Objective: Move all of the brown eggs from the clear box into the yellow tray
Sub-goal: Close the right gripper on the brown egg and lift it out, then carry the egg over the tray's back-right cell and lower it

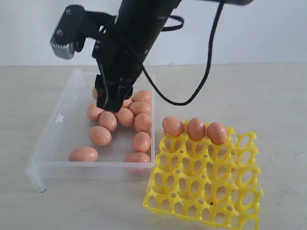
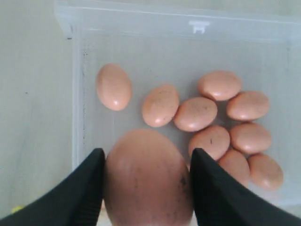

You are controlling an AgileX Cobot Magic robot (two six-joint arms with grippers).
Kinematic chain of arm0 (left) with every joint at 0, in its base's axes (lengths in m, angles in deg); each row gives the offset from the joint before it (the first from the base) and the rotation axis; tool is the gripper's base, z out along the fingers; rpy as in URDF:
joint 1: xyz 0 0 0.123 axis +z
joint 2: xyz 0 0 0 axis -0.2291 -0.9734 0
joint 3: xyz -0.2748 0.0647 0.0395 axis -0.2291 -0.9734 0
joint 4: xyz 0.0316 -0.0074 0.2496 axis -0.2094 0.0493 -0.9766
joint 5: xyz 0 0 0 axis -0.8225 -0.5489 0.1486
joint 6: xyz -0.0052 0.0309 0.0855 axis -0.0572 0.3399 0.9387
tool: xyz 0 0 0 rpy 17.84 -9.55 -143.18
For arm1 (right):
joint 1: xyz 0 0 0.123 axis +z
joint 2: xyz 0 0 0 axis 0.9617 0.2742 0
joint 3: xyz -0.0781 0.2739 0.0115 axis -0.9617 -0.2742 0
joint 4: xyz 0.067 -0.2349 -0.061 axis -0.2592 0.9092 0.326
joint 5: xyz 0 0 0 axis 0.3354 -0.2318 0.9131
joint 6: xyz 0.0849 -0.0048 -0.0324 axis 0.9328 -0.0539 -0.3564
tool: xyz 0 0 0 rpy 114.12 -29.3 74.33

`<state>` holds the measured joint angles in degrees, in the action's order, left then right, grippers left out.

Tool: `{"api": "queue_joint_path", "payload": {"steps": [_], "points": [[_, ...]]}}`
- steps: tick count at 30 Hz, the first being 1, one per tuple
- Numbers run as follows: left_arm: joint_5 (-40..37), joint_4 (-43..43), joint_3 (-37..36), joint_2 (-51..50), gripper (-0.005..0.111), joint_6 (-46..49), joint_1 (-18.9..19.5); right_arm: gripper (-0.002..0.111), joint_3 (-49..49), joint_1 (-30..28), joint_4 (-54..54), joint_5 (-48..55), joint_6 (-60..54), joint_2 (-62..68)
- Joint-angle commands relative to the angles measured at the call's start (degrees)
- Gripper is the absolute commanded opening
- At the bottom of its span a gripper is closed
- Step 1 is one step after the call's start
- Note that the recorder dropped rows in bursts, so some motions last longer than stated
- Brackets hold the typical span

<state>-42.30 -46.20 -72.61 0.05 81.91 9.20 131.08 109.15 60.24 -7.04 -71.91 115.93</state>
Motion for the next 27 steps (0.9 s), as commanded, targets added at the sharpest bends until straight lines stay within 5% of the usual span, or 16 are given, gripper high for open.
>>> {"api": "queue_joint_path", "payload": {"steps": [1,10,15,21,27], "points": [[0.34,0.14,-0.15,0.12,0.004,0.13,0.19,0.000,0.03,-5.63,-3.01,1.30,10.99,-4.06],[0.34,0.14,-0.15,0.12,0.004,0.13,0.19,0.000,-13.51,-24.48,-48.48,-8.63,0.75,-8.20],[0.34,0.14,-0.15,0.12,0.004,0.13,0.19,0.000,-23.69,-30.13,-59.61,-13.94,-6.72,-11.56],[0.34,0.14,-0.15,0.12,0.004,0.13,0.19,0.000,-40.98,-34.38,-85.20,-32.94,-23.15,-19.19],[0.34,0.14,-0.15,0.12,0.004,0.13,0.19,0.000,-48.13,-34.52,-85.20,-58.95,-35.34,-26.76]]}}
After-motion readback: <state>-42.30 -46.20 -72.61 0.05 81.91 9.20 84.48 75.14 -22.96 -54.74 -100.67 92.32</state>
